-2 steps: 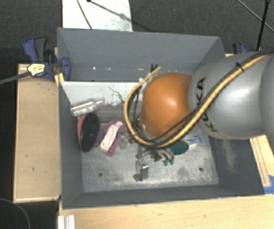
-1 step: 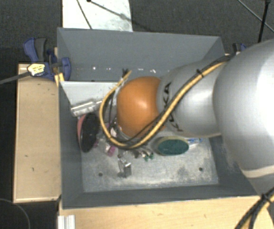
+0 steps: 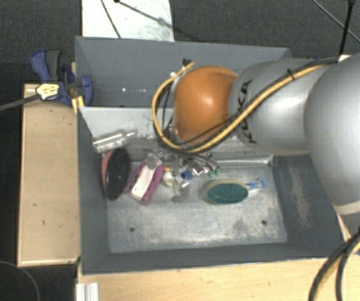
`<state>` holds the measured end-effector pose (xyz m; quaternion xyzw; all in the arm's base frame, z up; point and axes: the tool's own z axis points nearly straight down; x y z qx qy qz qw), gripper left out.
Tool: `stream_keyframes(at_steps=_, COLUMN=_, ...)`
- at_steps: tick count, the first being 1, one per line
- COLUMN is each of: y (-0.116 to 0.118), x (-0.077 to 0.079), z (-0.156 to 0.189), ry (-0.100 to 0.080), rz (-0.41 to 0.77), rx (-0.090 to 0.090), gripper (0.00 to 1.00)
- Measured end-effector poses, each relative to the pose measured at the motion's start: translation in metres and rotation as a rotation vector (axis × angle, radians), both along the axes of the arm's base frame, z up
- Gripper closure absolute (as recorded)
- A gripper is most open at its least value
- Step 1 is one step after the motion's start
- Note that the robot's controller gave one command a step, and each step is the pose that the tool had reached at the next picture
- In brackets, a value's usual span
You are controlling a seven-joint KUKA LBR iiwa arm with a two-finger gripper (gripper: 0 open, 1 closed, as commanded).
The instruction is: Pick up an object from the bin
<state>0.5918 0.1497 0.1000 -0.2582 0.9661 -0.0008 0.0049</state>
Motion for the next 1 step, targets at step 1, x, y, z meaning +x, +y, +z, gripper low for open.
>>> stream_keyframes(at_steps=1, y=0.0512, x=-0.0044, z=-0.027, ry=-0.003, rz=0.143, rx=-0.005, gripper=0.0)
